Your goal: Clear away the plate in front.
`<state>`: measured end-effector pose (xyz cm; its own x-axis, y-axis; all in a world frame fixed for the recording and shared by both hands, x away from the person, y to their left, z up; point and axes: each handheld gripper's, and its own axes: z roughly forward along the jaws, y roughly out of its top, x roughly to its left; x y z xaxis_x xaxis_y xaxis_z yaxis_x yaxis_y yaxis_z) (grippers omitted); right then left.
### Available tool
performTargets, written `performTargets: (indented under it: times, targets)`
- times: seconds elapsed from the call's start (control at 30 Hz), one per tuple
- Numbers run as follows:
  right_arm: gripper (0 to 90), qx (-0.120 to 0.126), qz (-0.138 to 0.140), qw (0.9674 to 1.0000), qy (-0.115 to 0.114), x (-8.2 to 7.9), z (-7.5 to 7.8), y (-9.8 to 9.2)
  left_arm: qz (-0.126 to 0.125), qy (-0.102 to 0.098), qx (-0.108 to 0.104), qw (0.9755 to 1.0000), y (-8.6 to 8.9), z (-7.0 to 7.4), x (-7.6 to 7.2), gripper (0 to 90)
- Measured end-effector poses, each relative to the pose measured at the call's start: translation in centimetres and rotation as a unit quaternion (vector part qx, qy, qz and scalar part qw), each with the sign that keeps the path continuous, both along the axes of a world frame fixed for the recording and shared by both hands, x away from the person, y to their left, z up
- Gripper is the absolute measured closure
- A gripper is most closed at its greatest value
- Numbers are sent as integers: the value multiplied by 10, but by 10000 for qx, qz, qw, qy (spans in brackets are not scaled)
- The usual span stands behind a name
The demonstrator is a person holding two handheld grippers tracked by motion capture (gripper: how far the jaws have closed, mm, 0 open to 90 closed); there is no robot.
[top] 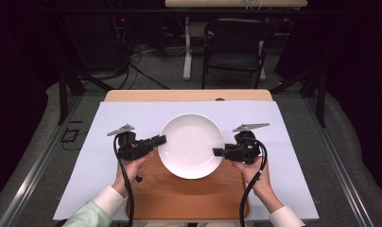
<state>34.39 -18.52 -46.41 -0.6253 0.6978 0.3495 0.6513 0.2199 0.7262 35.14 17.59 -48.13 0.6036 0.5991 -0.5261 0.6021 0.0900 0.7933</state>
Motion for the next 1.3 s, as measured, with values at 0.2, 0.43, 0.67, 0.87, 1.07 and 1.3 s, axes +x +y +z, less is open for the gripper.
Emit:
performTargets:
  times: [0.2,0.43,0.67,0.87,1.07,1.3]
  targets:
    - [749,-88,34,9999,-96,-7,2,-3,-182,-205,297,9992,-2,2,-11,810]
    - [755,-157,109,9997,-156,-14,6,0,-222,-318,417,9984,1,4,-21,810]
    - [764,-178,220,9994,-186,-22,7,4,-193,-251,483,9983,5,1,-29,798]
    - [770,-174,334,9992,-164,-30,8,6,-209,-193,513,9983,8,2,-38,796]
    - [772,-163,421,9990,-68,-38,6,6,-289,46,489,9984,9,-2,-46,797]
    - [773,-170,454,9988,67,-45,1,5,-327,211,514,9979,9,-6,-56,798]
